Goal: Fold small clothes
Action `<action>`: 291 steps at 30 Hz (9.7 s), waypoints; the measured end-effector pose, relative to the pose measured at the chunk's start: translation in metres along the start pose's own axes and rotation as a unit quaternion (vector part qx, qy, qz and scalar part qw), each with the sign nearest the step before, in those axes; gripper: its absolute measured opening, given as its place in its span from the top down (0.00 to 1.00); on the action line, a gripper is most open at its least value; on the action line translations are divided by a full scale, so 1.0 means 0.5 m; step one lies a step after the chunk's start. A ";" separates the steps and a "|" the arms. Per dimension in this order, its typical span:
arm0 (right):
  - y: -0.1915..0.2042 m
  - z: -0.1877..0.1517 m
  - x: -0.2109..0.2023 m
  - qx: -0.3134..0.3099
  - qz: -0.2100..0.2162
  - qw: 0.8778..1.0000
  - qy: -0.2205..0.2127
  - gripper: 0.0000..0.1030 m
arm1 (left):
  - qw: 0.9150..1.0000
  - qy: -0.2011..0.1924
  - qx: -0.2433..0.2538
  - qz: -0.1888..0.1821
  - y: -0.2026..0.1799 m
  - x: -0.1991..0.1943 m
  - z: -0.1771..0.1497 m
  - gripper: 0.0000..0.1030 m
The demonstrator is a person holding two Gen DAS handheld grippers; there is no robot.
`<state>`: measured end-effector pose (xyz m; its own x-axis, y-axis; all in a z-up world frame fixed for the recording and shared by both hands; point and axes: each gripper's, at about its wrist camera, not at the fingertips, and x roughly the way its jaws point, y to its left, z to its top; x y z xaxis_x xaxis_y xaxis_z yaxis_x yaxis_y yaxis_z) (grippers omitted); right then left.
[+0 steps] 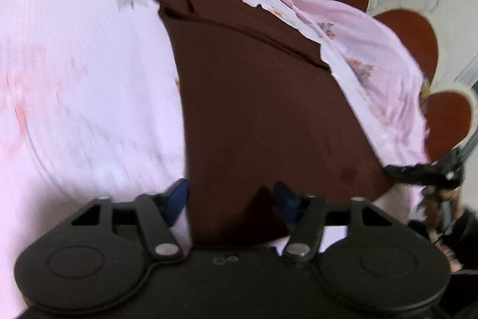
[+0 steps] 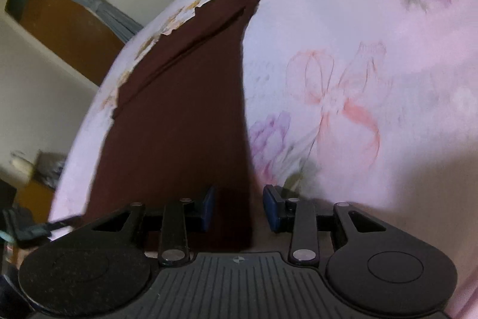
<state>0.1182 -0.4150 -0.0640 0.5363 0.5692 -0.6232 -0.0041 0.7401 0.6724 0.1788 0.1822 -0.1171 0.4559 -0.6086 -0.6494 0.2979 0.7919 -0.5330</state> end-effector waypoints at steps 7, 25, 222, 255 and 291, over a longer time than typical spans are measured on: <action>-0.015 0.006 0.026 0.047 0.057 0.997 0.007 0.66 | 0.985 -0.019 -0.124 -0.118 0.093 0.018 -0.032 0.83; -0.053 0.002 0.056 0.079 0.123 0.989 0.031 0.94 | 0.982 0.000 -0.146 -0.123 0.135 0.040 -0.024 0.98; -0.321 0.376 0.019 0.029 -0.103 0.957 -0.270 0.58 | 0.984 -0.058 0.158 0.062 -0.498 0.663 0.550 0.35; 0.000 0.415 0.362 0.114 0.070 0.988 -0.076 0.58 | 0.966 -0.086 0.192 0.150 -0.277 0.443 0.275 0.41; -0.036 0.463 0.319 0.071 0.037 0.985 -0.151 0.93 | 0.973 -0.105 0.145 0.148 -0.250 0.447 0.291 0.37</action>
<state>0.3991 -0.4205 -0.0834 0.7655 0.4720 -0.4374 0.0539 0.6303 0.7745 0.3655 -0.0456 -0.1166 0.7095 -0.3521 -0.6104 0.3378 0.9301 -0.1439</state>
